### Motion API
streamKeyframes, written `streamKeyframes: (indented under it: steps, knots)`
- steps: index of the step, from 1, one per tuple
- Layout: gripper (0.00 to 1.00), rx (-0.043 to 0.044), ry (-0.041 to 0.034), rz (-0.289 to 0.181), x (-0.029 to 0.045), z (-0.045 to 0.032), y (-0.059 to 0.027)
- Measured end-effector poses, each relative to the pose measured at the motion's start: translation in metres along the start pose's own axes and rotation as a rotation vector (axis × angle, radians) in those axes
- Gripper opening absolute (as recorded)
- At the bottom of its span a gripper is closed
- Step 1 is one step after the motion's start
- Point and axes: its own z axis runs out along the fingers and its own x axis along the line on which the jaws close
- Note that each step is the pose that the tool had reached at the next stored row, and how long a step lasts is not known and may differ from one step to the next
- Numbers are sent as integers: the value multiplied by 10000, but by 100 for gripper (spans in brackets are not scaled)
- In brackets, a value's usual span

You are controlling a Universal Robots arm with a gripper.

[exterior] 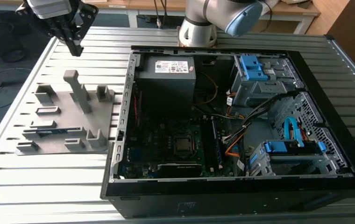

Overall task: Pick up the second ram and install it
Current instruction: 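Reach for the second ram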

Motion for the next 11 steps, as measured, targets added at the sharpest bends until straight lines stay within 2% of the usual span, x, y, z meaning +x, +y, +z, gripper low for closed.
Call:
streamKeyframes:
  steps: [11]
  knots:
    - [10, 0, -1, 0, 170, 5, -32]
